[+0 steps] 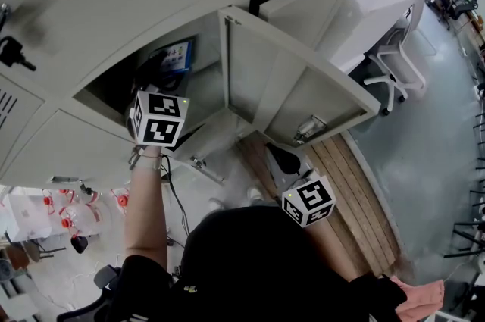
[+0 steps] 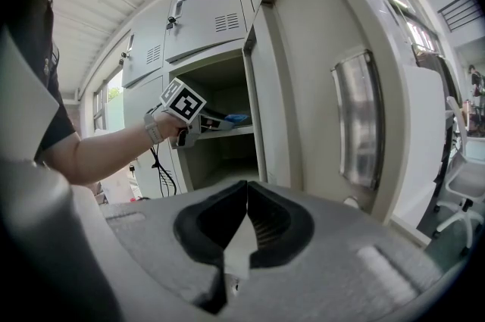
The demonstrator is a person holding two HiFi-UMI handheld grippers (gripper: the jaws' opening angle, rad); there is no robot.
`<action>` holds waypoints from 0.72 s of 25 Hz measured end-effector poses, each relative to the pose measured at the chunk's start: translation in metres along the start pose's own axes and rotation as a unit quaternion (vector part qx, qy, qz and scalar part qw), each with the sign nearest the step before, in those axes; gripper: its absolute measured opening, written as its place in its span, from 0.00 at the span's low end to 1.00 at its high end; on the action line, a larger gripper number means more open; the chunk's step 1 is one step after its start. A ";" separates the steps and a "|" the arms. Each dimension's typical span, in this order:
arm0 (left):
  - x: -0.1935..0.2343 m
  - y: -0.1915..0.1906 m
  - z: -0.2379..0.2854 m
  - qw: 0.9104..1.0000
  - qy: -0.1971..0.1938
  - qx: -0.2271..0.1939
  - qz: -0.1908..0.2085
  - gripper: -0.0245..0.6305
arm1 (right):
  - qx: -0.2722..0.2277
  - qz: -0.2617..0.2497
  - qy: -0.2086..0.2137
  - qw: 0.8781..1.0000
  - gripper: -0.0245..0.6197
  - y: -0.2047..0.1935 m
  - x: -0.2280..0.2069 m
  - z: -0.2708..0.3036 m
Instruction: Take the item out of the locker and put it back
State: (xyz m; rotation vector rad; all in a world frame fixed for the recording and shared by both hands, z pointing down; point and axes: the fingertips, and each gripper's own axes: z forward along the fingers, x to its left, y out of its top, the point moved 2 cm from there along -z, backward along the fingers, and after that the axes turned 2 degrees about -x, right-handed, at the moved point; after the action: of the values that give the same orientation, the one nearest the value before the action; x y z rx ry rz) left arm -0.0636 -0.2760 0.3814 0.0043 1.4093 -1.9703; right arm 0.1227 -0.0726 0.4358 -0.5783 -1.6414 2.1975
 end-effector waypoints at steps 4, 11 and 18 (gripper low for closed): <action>0.005 0.002 -0.001 1.000 0.007 -0.001 0.000 0.48 | 0.000 0.001 -0.001 1.000 0.04 0.000 -0.001 0.000; 0.002 0.000 -0.003 1.000 0.001 0.011 0.005 0.50 | 0.000 0.002 -0.003 1.000 0.04 -0.001 -0.003 0.000; -0.006 -0.005 -0.003 0.999 -0.006 0.024 0.021 0.53 | 0.002 0.004 -0.001 1.000 0.04 -0.002 -0.002 0.000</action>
State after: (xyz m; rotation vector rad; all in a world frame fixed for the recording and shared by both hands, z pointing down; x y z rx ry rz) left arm -0.0624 -0.2694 0.3867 0.0443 1.3427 -1.9659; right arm 0.1246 -0.0737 0.4380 -0.5824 -1.6388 2.2057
